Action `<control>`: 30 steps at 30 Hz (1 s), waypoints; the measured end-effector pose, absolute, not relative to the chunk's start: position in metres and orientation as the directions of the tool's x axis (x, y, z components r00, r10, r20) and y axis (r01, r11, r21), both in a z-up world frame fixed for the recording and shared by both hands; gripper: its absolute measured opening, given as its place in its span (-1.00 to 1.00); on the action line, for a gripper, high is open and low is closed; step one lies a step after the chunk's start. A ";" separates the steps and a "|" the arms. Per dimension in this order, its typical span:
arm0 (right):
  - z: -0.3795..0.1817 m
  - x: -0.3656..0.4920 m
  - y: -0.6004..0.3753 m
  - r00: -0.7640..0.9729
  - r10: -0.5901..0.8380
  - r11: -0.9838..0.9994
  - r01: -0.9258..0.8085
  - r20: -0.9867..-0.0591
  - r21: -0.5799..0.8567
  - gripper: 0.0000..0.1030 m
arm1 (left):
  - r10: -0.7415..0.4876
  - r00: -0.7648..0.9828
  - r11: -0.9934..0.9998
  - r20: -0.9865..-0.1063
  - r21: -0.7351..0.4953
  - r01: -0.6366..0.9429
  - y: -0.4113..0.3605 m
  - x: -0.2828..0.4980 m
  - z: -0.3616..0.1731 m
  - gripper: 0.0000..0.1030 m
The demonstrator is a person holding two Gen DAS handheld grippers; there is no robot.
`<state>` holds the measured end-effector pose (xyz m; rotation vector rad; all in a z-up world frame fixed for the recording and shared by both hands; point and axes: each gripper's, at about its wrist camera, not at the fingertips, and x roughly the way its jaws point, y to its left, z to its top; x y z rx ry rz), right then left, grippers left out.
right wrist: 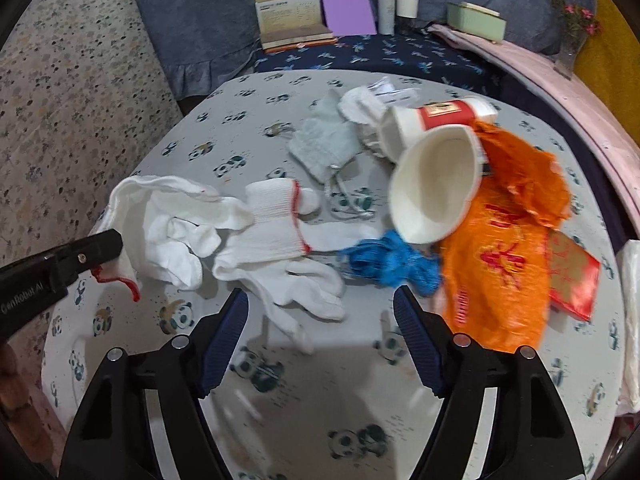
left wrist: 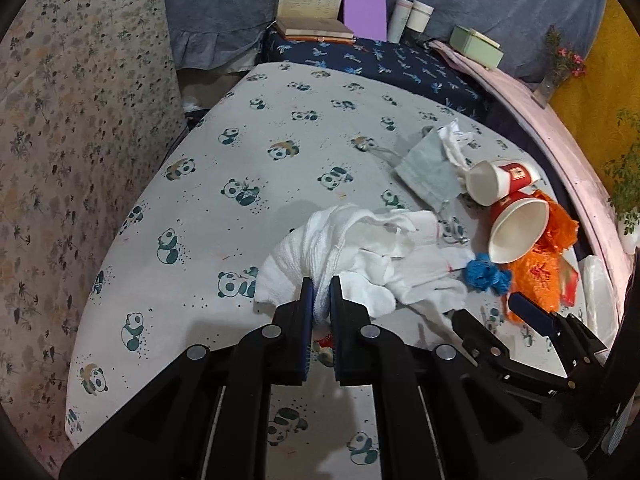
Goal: Collect trash
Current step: 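Reach the right tool to the white tissues and close on them, then carry the white tissues with the right tool and drop into the bin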
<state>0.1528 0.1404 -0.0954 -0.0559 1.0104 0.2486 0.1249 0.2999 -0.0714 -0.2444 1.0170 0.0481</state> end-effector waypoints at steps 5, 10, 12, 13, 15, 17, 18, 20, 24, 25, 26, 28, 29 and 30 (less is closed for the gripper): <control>-0.120 0.161 0.163 0.467 0.187 0.959 -0.279 -0.864 0.056 0.09 | -0.079 0.512 0.971 -0.855 -0.181 -0.154 0.299 0.127 -0.080 -0.85; -0.129 0.158 0.166 0.477 0.164 0.953 -0.303 -0.863 0.014 -0.75 | -0.085 0.511 0.971 -0.855 -0.186 -0.150 0.296 0.125 -0.080 -0.85; -0.125 0.158 0.162 0.464 0.198 0.950 -0.307 -0.863 0.053 -0.81 | -0.088 0.517 0.971 -0.852 -0.189 -0.146 0.293 0.123 -0.076 -0.85; -0.119 0.156 0.158 0.472 0.212 0.951 -0.302 -0.856 0.069 -0.82 | -0.089 0.521 0.971 -0.849 -0.190 -0.143 0.292 0.122 -0.073 -0.85; -0.106 0.152 0.153 0.499 0.218 0.952 -0.298 -0.839 0.070 -0.82 | -0.094 0.536 0.972 -0.839 -0.194 -0.132 0.287 0.118 -0.065 -0.85; -0.090 0.146 0.146 0.527 0.227 0.953 -0.294 -0.819 0.074 -0.82 | -0.103 0.553 0.973 -0.827 -0.200 -0.117 0.280 0.115 -0.054 -0.85; -0.078 0.143 0.141 0.548 0.233 0.954 -0.290 -0.804 0.079 -0.82 | -0.108 0.562 0.973 -0.820 -0.202 -0.108 0.277 0.113 -0.049 -0.85; -0.058 0.135 0.130 0.586 0.237 0.957 -0.279 -0.775 0.081 -0.82 | -0.121 0.582 0.975 -0.804 -0.207 -0.083 0.266 0.109 -0.036 -0.85; -0.018 0.120 0.102 0.661 0.230 0.966 -0.243 -0.714 0.087 -0.82 | -0.156 0.620 0.977 -0.769 -0.214 -0.020 0.239 0.101 -0.009 -0.85; -0.010 0.117 0.094 0.677 0.225 0.969 -0.233 -0.701 0.087 -0.82 | -0.164 0.629 0.977 -0.760 -0.212 -0.002 0.232 0.099 -0.002 -0.85; -0.001 0.112 0.085 0.695 0.218 0.972 -0.219 -0.685 0.087 -0.82 | -0.173 0.641 0.978 -0.748 -0.209 0.019 0.222 0.096 0.007 -0.85; 0.019 0.102 0.063 0.732 0.197 0.979 -0.186 -0.652 0.086 -0.82 | -0.192 0.656 0.977 -0.730 -0.207 0.056 0.205 0.093 0.020 -0.85; 0.027 0.098 0.054 0.746 0.186 0.982 -0.171 -0.640 0.086 -0.82 | -0.208 0.664 0.975 -0.719 -0.205 0.083 0.193 0.091 0.029 -0.85; 0.036 0.092 0.042 0.763 0.170 0.985 -0.150 -0.624 0.085 -0.82 | -0.220 0.669 0.974 -0.710 -0.203 0.104 0.183 0.090 0.035 -0.85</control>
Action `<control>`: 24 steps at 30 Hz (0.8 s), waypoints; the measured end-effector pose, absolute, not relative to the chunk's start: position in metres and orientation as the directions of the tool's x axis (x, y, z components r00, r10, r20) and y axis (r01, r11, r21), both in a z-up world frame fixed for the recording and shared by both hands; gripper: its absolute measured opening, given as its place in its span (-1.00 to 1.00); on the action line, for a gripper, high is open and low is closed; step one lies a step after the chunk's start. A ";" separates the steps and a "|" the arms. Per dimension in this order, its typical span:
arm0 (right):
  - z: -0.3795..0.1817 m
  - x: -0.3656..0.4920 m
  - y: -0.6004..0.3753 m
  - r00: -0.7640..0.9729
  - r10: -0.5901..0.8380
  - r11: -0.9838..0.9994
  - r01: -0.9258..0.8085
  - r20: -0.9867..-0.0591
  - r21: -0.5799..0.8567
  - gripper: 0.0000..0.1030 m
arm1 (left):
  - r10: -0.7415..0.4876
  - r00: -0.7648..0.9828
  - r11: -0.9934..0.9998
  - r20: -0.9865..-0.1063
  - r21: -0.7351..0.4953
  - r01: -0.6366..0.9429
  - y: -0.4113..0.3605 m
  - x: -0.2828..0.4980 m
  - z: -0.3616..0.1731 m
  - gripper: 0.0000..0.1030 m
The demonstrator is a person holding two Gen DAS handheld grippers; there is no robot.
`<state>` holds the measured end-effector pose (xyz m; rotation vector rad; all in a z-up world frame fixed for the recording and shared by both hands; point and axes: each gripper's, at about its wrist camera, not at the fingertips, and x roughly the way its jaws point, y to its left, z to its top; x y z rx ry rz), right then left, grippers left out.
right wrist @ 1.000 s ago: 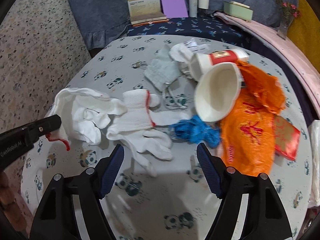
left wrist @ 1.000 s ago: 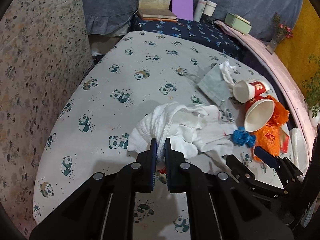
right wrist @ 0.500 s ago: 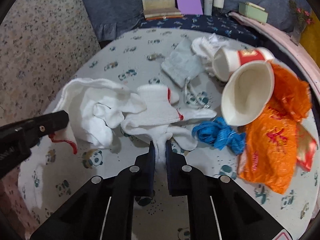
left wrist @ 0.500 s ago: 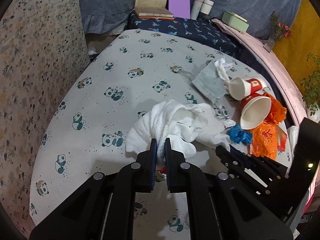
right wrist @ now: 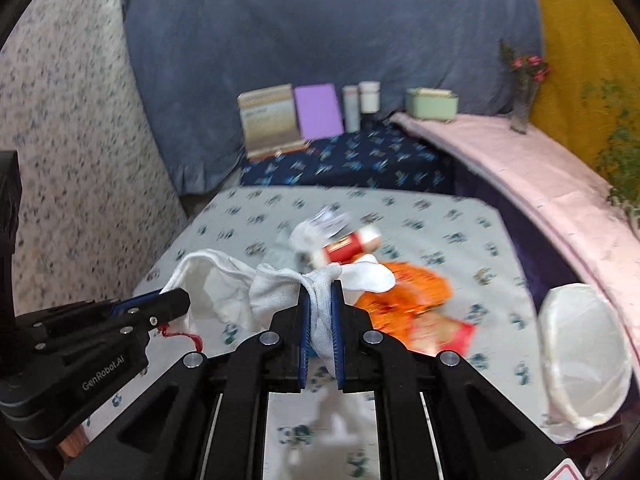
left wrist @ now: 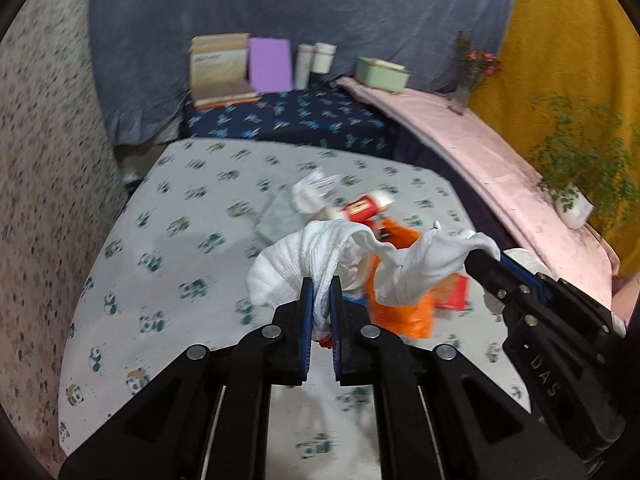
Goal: Collect trash
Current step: 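Carry the white tissues with the right tool and drop into the bin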
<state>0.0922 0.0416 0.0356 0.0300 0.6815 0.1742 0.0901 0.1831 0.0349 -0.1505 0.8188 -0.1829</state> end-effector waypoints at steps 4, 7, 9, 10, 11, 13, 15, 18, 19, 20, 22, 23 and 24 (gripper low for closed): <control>0.063 0.075 -0.009 0.814 0.100 0.994 -0.061 -0.573 0.087 -0.82 | -0.280 0.681 0.960 -0.677 -0.193 0.203 0.135 0.085 0.058 -0.85; 0.076 0.063 -0.049 0.833 0.036 0.996 0.012 -0.552 0.083 -0.82 | -0.336 0.670 0.940 -0.661 -0.192 0.282 0.092 0.084 0.069 -0.85; 0.081 0.054 -0.077 0.843 -0.012 0.995 0.066 -0.538 0.081 -0.82 | -0.373 0.657 0.923 -0.655 -0.190 0.335 0.062 0.083 0.074 -0.85; 0.083 0.050 -0.091 0.846 -0.038 0.992 0.094 -0.532 0.079 -0.82 | -0.396 0.647 0.911 -0.651 -0.188 0.368 0.042 0.082 0.076 -0.85; 0.084 0.047 -0.104 0.847 -0.061 0.989 0.121 -0.528 0.079 -0.82 | -0.414 0.640 0.900 -0.647 -0.187 0.393 0.027 0.082 0.077 -0.85; 0.085 0.039 -0.134 0.845 -0.107 0.980 0.178 -0.524 0.087 -0.82 | -0.439 0.624 0.884 -0.646 -0.186 0.429 0.003 0.081 0.079 -0.85; 0.084 0.032 -0.161 0.839 -0.150 0.969 0.231 -0.524 0.092 -0.82 | -0.469 0.603 0.862 -0.646 -0.187 0.470 -0.025 0.082 0.078 -0.85; 0.081 0.022 -0.199 0.824 -0.211 0.947 0.305 -0.527 0.099 -0.82 | -0.489 0.578 0.840 -0.654 -0.173 0.515 -0.063 0.084 0.073 -0.85; 0.079 0.019 -0.208 0.819 -0.226 0.940 0.325 -0.528 0.101 -0.83 | -0.493 0.568 0.834 -0.659 -0.171 0.525 -0.073 0.085 0.071 -0.85; 0.076 0.016 -0.221 0.812 -0.242 0.931 0.348 -0.531 0.109 -0.82 | -0.502 0.553 0.823 -0.665 -0.172 0.541 -0.085 0.086 0.068 -0.85; 0.071 0.012 -0.241 0.800 -0.264 0.917 0.382 -0.538 0.117 -0.83 | -0.521 0.527 0.805 -0.672 -0.181 0.564 -0.105 0.089 0.062 -0.85; 0.069 0.010 -0.251 0.795 -0.275 0.910 0.396 -0.541 0.119 -0.82 | -0.523 0.517 0.799 -0.677 -0.179 0.573 -0.113 0.090 0.058 -0.85; 0.065 0.010 -0.260 0.787 -0.284 0.904 0.409 -0.547 0.119 -0.82 | -0.526 0.508 0.793 -0.682 -0.178 0.582 -0.122 0.091 0.055 -0.85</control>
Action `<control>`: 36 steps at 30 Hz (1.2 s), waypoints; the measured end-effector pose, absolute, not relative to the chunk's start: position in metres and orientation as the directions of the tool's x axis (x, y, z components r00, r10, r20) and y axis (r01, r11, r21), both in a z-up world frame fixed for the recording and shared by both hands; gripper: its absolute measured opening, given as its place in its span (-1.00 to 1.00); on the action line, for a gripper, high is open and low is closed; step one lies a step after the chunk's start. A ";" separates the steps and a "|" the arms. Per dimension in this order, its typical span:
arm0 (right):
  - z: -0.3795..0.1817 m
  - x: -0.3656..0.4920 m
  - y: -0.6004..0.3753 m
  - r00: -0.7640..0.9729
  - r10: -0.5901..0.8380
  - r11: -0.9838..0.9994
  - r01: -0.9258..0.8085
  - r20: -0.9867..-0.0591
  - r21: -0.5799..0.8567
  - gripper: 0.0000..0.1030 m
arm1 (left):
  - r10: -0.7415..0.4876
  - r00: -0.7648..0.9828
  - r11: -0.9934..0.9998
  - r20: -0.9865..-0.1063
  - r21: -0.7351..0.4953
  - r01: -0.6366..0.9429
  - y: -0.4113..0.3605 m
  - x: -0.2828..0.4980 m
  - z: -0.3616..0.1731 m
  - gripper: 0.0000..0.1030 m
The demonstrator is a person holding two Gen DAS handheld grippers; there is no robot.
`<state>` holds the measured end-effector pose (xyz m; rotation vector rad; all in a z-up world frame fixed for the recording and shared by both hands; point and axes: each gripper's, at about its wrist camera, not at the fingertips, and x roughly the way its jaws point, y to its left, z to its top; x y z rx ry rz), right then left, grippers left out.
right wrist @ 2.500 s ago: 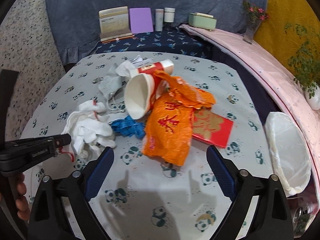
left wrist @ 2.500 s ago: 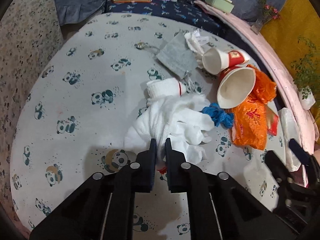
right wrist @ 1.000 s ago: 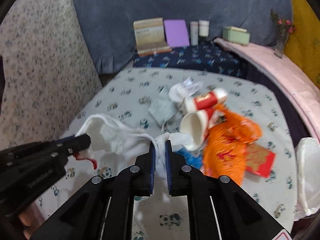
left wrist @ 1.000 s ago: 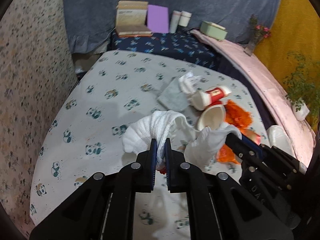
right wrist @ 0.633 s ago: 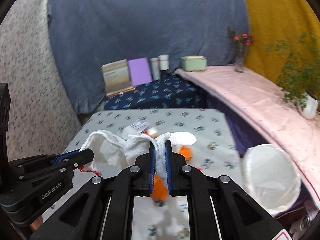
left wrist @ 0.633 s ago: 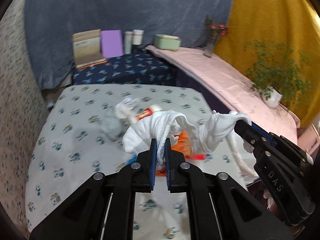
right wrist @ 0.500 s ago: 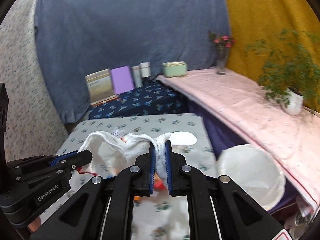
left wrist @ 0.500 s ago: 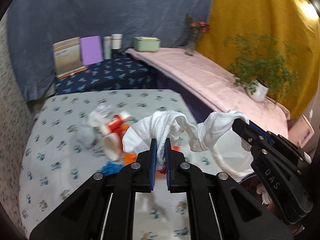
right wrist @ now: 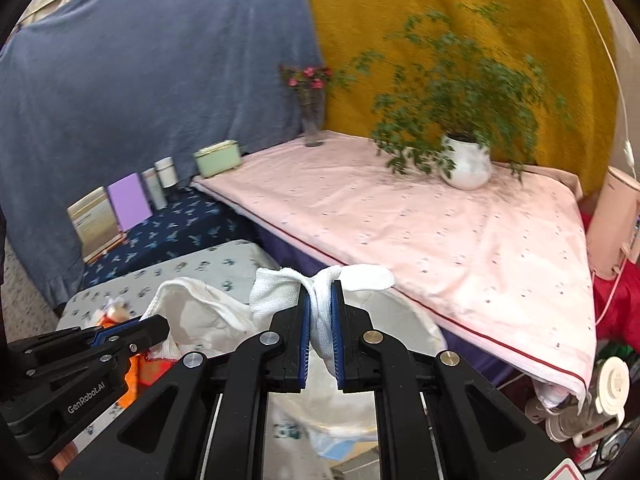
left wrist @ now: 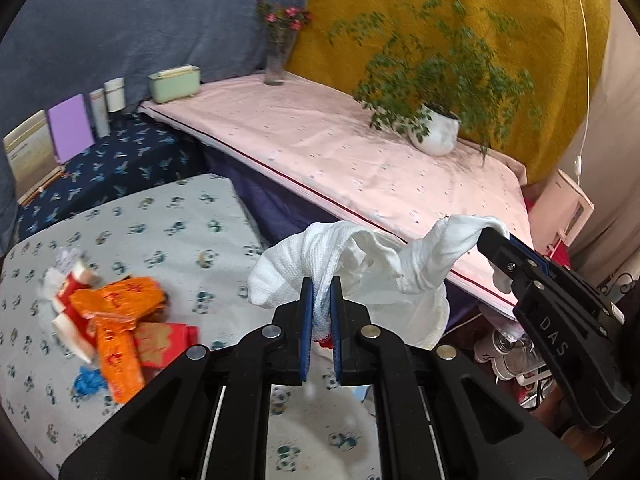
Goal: Collect trash
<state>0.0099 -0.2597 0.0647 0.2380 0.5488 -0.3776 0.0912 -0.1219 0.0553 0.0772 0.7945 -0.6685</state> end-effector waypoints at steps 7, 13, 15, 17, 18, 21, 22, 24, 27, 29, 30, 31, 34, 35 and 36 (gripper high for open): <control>0.036 0.021 -0.299 0.742 -0.304 0.878 0.462 -0.598 0.127 -0.82 | -0.523 0.431 0.763 -0.735 -0.177 0.622 -0.176 0.110 0.024 -0.85; 0.011 0.038 -0.317 0.711 -0.293 0.865 0.482 -0.640 0.139 -0.82 | -0.518 0.394 0.761 -0.759 -0.200 0.617 -0.193 0.132 0.003 -0.83; 0.007 0.043 -0.320 0.707 -0.289 0.861 0.486 -0.645 0.148 -0.75 | -0.521 0.395 0.765 -0.757 -0.209 0.609 -0.195 0.137 0.000 -0.79; 0.007 0.044 -0.322 0.710 -0.303 0.851 0.502 -0.635 0.155 -0.48 | -0.515 0.405 0.778 -0.755 -0.214 0.591 -0.191 0.141 -0.001 -0.32; 0.008 0.045 -0.322 0.712 -0.310 0.845 0.510 -0.630 0.160 -0.08 | -0.512 0.415 0.785 -0.752 -0.215 0.581 -0.189 0.143 -0.001 -0.15; 0.018 0.040 -0.322 0.738 -0.330 0.835 0.519 -0.588 0.182 0.16 | -0.502 0.461 0.807 -0.732 -0.204 0.555 -0.180 0.148 0.005 0.01; 0.022 0.040 -0.321 0.742 -0.333 0.837 0.517 -0.582 0.180 0.15 | -0.499 0.468 0.810 -0.730 -0.200 0.551 -0.178 0.149 0.007 0.01; 0.029 0.038 -0.319 0.749 -0.341 0.839 0.515 -0.568 0.175 0.15 | -0.493 0.481 0.820 -0.725 -0.203 0.535 -0.171 0.152 0.011 0.01; 0.038 0.035 -0.313 0.764 -0.331 0.847 0.499 -0.553 0.182 0.15 | -0.489 0.498 0.830 -0.716 -0.206 0.518 -0.161 0.153 0.017 0.01; 0.043 0.035 -0.307 0.770 -0.328 0.854 0.490 -0.547 0.177 0.16 | -0.482 0.514 0.837 -0.710 -0.199 0.510 -0.155 0.153 0.021 0.02; 0.046 0.034 -0.303 0.775 -0.323 0.858 0.482 -0.543 0.177 0.16 | -0.480 0.521 0.839 -0.706 -0.197 0.507 -0.151 0.152 0.023 0.04; 0.048 0.034 -0.299 0.779 -0.319 0.861 0.476 -0.540 0.178 0.18 | -0.477 0.527 0.842 -0.703 -0.194 0.504 -0.148 0.151 0.025 0.10; 0.056 0.033 -0.288 0.791 -0.306 0.871 0.458 -0.530 0.181 0.21 | -0.466 0.557 0.855 -0.688 -0.187 0.484 -0.133 0.147 0.032 0.19; 0.058 0.033 -0.284 0.795 -0.302 0.874 0.451 -0.526 0.181 0.21 | -0.462 0.564 0.858 -0.684 -0.185 0.479 -0.128 0.146 0.033 0.20; 0.060 0.033 -0.280 0.798 -0.299 0.876 0.447 -0.523 0.180 0.23 | -0.458 0.571 0.862 -0.682 -0.183 0.473 -0.122 0.145 0.035 0.20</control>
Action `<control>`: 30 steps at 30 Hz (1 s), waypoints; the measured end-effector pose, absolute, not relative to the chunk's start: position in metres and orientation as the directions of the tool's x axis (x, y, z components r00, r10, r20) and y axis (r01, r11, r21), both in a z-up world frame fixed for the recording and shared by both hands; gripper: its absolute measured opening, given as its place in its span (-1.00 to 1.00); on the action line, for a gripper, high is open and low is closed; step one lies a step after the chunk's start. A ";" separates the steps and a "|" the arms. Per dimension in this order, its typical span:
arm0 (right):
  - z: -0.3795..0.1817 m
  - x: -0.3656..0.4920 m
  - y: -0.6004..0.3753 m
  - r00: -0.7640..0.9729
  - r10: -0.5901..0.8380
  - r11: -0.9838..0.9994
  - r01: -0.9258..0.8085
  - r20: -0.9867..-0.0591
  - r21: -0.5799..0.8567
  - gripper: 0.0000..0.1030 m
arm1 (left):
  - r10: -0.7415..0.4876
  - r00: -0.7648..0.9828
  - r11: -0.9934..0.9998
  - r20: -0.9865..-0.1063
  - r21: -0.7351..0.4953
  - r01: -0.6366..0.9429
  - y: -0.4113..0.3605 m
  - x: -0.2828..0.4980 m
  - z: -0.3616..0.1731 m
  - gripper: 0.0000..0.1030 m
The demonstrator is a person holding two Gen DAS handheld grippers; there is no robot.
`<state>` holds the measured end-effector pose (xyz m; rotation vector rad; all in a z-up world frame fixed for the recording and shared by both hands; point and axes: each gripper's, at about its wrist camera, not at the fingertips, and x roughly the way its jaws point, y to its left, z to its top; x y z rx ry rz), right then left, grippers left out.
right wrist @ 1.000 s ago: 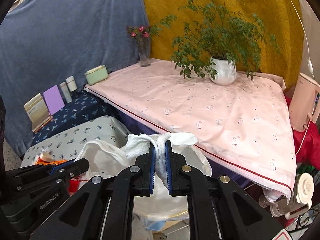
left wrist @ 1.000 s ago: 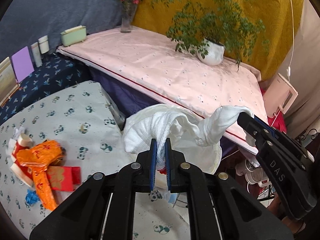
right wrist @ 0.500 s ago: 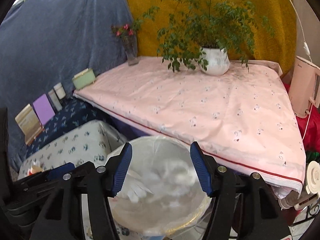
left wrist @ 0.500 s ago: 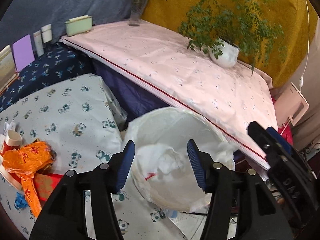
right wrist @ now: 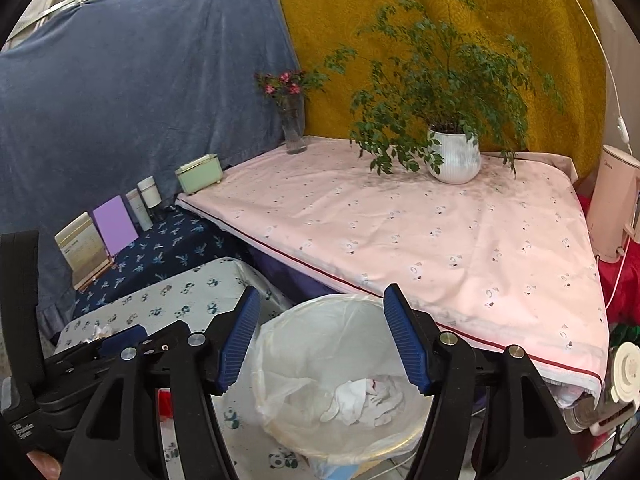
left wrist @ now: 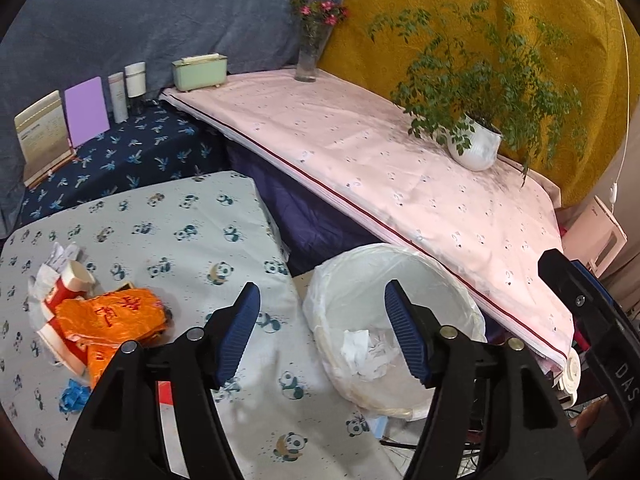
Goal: Collect trash
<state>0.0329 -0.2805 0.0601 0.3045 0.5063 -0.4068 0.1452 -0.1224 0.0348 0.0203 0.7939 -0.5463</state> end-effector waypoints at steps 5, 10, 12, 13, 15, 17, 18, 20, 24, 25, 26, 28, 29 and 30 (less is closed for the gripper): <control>0.067 0.035 -0.259 0.811 -0.269 0.893 0.412 -0.520 0.180 0.24 | -0.435 0.601 0.884 -0.671 -0.191 0.426 -0.088 0.143 0.040 0.27; 0.067 0.042 -0.232 0.818 -0.231 0.913 0.369 -0.527 0.172 0.24 | -0.379 0.634 0.915 -0.674 -0.172 0.365 -0.049 0.142 0.040 0.28; 0.066 0.046 -0.219 0.820 -0.211 0.922 0.348 -0.532 0.171 0.24 | -0.358 0.640 0.926 -0.680 -0.168 0.340 -0.033 0.141 0.037 0.31; 0.064 0.048 -0.212 0.821 -0.199 0.926 0.336 -0.536 0.170 0.24 | -0.348 0.644 0.931 -0.682 -0.168 0.325 -0.025 0.141 0.036 0.41; 0.062 0.053 -0.198 0.821 -0.177 0.935 0.313 -0.543 0.167 0.24 | -0.319 0.658 0.944 -0.682 -0.165 0.287 -0.005 0.142 0.033 0.49; 0.060 0.058 -0.185 0.820 -0.156 0.943 0.289 -0.551 0.164 0.24 | -0.290 0.670 0.954 -0.683 -0.150 0.259 0.011 0.143 0.031 0.49; 0.059 0.060 -0.177 0.819 -0.142 0.948 0.275 -0.556 0.163 0.24 | -0.279 0.674 0.957 -0.684 -0.144 0.250 0.018 0.143 0.030 0.49; 0.056 0.065 -0.164 0.818 -0.118 0.955 0.249 -0.563 0.163 0.25 | -0.251 0.684 0.966 -0.685 -0.131 0.224 0.035 0.143 0.027 0.51; 0.047 0.074 -0.136 0.811 -0.069 0.966 0.201 -0.581 0.165 0.30 | -0.212 0.680 0.977 -0.702 -0.124 0.176 0.068 0.144 0.017 0.63; 0.043 0.076 -0.129 0.807 -0.056 0.968 0.189 -0.588 0.168 0.30 | -0.204 0.677 0.978 -0.707 -0.123 0.167 0.076 0.144 0.013 0.66; 0.040 0.078 -0.123 0.803 -0.047 0.969 0.181 -0.594 0.169 0.30 | -0.192 0.672 0.981 -0.716 -0.118 0.155 0.086 0.145 0.008 0.67; 0.031 0.082 -0.110 0.791 -0.024 0.972 0.161 -0.612 0.170 0.30 | -0.174 0.662 0.984 -0.729 -0.105 0.143 0.099 0.145 -0.002 0.67; 0.025 0.085 -0.103 0.783 -0.013 0.974 0.151 -0.622 0.170 0.30 | -0.161 0.654 0.986 -0.739 -0.097 0.134 0.106 0.145 -0.009 0.67; 0.020 0.086 -0.097 0.776 -0.004 0.975 0.144 -0.631 0.171 0.30 | -0.152 0.645 0.988 -0.749 -0.091 0.127 0.113 0.145 -0.015 0.67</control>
